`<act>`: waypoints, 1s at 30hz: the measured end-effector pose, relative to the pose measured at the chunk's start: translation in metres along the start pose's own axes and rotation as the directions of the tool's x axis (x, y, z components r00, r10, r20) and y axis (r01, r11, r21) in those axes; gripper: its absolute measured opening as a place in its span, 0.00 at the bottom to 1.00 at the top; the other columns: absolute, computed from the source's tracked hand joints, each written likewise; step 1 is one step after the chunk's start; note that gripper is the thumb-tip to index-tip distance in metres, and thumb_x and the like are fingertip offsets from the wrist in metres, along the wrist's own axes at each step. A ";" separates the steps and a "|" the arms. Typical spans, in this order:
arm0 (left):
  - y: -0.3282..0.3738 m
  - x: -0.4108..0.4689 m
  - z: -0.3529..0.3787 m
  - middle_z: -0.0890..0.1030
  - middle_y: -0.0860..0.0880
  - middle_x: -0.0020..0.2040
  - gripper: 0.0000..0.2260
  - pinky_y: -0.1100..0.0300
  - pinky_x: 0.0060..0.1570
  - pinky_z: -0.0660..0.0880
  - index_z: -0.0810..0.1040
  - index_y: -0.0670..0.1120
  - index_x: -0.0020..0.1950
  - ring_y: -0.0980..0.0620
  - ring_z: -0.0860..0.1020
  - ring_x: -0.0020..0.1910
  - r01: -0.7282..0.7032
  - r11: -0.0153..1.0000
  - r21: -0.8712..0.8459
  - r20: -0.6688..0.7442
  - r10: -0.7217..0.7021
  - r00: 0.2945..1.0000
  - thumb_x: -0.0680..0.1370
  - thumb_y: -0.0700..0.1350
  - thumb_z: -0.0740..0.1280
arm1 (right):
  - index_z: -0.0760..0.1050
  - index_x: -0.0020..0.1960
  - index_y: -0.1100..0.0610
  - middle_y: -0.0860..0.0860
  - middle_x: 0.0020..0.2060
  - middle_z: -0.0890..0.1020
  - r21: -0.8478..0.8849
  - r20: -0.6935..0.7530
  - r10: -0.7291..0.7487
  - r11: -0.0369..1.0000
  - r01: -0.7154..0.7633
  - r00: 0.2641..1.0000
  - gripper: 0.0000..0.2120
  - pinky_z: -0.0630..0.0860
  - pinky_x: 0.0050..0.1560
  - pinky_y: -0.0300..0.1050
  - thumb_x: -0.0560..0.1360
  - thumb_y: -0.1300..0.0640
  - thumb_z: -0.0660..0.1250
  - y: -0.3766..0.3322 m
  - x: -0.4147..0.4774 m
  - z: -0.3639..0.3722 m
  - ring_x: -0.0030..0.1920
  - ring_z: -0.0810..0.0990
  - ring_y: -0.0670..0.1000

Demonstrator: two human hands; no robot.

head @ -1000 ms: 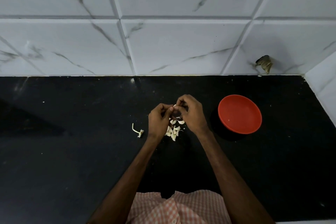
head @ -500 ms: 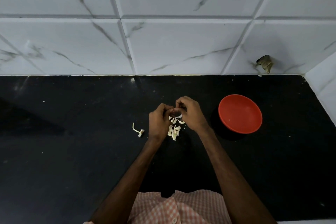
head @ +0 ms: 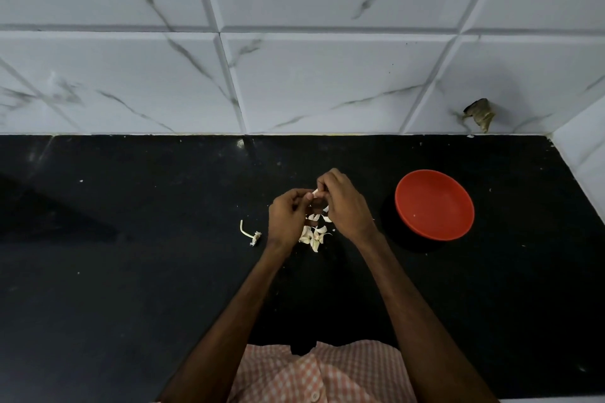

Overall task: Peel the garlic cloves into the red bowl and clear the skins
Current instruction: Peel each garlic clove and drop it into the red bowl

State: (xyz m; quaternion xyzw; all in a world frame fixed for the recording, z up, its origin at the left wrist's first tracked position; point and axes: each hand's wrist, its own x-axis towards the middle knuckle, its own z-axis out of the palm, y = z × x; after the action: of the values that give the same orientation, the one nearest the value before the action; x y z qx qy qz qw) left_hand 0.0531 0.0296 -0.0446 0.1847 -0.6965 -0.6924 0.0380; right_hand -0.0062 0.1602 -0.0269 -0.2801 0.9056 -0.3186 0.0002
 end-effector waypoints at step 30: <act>0.007 -0.001 0.004 0.83 0.47 0.34 0.14 0.54 0.36 0.78 0.81 0.40 0.42 0.45 0.83 0.31 -0.082 0.983 0.165 -0.136 0.105 0.985 0.84 0.43 0.63 | 0.71 0.47 0.54 0.44 0.44 0.74 0.296 0.089 0.010 0.954 -0.036 0.996 0.07 0.79 0.46 0.56 0.80 0.64 0.66 -0.001 -0.009 -0.001 0.43 0.79 0.49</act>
State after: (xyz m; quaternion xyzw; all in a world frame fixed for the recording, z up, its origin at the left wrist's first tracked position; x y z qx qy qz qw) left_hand 0.0511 0.0334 -0.0381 0.2035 -0.7528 -0.6170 0.1057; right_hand 0.0020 0.1641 -0.0272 -0.2797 0.8496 -0.4389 0.0853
